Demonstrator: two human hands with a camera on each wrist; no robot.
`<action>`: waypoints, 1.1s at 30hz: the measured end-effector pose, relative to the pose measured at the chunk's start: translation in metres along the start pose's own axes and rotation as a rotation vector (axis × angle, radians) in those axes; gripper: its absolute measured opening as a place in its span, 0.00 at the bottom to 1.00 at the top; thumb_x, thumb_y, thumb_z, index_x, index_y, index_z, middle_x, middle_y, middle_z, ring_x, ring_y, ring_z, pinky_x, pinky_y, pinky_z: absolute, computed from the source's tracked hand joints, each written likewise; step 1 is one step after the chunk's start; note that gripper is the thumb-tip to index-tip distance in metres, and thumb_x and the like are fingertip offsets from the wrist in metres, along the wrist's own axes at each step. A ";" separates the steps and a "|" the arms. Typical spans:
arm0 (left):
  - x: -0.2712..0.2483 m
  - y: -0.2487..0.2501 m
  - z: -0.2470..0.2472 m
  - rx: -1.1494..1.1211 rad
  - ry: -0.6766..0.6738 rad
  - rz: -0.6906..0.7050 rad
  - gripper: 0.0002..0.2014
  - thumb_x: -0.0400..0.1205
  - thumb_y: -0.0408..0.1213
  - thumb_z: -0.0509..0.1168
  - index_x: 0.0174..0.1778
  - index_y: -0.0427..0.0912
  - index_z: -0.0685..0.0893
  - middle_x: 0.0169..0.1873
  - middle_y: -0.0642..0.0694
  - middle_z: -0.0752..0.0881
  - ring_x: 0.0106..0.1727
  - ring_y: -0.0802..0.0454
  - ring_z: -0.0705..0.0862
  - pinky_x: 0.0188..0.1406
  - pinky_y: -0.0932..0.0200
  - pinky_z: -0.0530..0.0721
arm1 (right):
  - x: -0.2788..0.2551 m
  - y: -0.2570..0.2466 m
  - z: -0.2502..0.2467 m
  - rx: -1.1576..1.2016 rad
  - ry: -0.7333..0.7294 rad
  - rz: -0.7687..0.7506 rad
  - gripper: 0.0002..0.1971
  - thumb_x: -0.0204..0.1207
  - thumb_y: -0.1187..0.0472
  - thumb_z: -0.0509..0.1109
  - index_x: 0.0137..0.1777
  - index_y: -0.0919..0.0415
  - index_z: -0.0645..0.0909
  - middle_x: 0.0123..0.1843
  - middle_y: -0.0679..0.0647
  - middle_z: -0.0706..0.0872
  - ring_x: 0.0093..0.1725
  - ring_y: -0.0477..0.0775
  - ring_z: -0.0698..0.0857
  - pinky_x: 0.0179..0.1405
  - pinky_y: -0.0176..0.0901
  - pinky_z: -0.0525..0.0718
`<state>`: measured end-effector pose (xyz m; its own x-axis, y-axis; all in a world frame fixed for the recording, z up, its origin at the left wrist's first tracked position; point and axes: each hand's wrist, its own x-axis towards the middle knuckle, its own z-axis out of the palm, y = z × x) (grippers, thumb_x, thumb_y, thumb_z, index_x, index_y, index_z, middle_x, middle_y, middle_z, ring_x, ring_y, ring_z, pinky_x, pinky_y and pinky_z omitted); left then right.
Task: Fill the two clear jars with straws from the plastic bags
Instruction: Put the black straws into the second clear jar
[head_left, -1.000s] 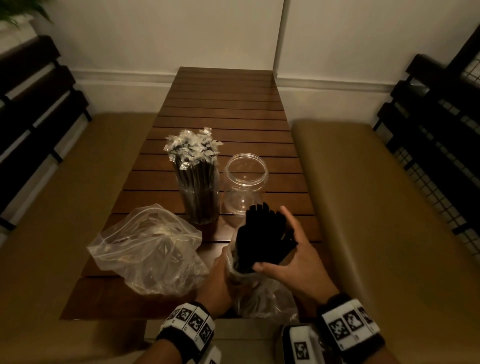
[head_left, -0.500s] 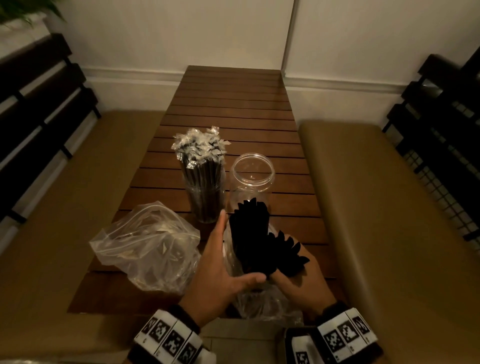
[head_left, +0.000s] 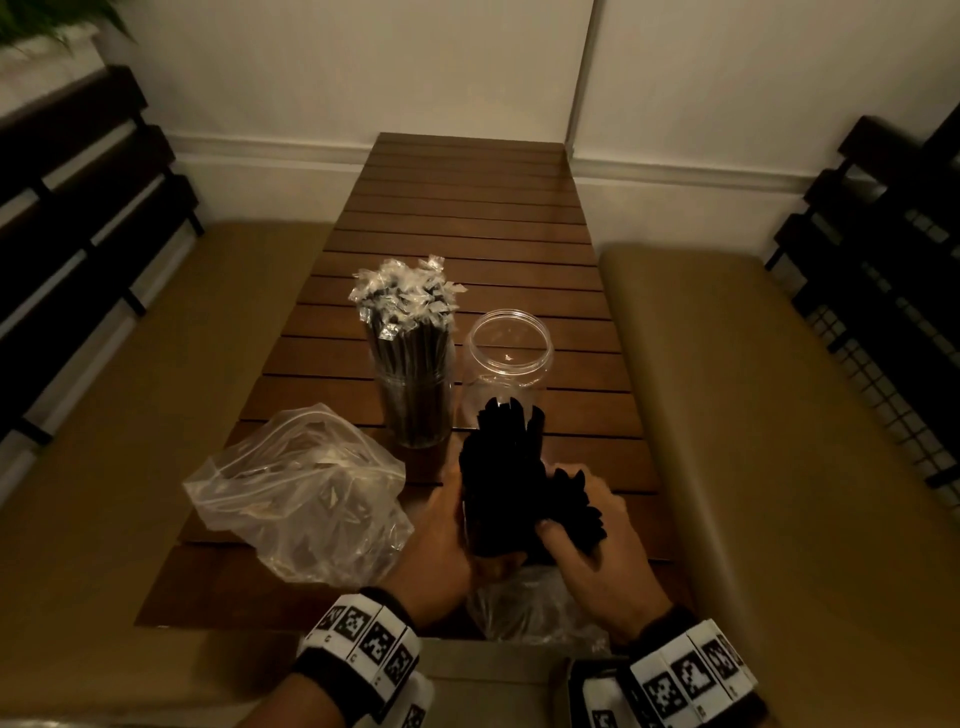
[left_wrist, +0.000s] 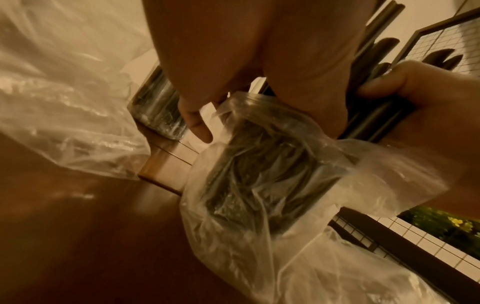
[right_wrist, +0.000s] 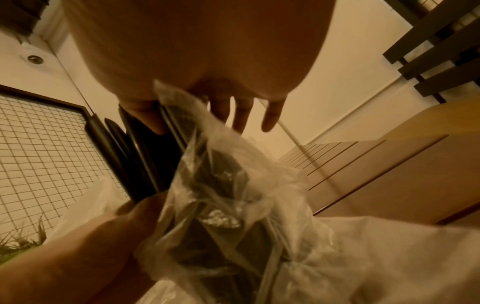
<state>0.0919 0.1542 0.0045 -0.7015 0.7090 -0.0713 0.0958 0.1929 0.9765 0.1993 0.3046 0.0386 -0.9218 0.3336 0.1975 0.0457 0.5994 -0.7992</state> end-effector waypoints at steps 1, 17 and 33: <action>-0.002 -0.004 0.001 -0.013 0.013 0.003 0.40 0.68 0.52 0.80 0.73 0.62 0.67 0.70 0.45 0.78 0.71 0.43 0.80 0.67 0.36 0.81 | -0.001 0.001 0.002 -0.103 0.043 -0.002 0.08 0.76 0.46 0.62 0.51 0.46 0.76 0.49 0.39 0.80 0.54 0.37 0.77 0.51 0.48 0.76; 0.004 -0.012 0.012 -0.325 0.055 -0.152 0.23 0.72 0.38 0.79 0.61 0.51 0.82 0.56 0.48 0.84 0.58 0.54 0.85 0.53 0.60 0.85 | 0.001 -0.032 -0.006 0.371 0.313 -0.036 0.05 0.73 0.56 0.66 0.45 0.55 0.80 0.42 0.47 0.86 0.44 0.51 0.87 0.43 0.40 0.86; 0.010 -0.008 0.007 -1.218 -0.051 -0.470 0.67 0.43 0.60 0.87 0.80 0.48 0.67 0.75 0.39 0.74 0.69 0.40 0.80 0.49 0.53 0.90 | 0.029 -0.097 -0.084 0.572 0.367 -0.142 0.09 0.69 0.64 0.65 0.40 0.47 0.80 0.38 0.47 0.84 0.41 0.58 0.83 0.49 0.57 0.83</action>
<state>0.0887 0.1646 -0.0050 -0.4626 0.7724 -0.4353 -0.8655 -0.2871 0.4104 0.2001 0.3173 0.1698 -0.7095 0.5653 0.4208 -0.3684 0.2114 -0.9053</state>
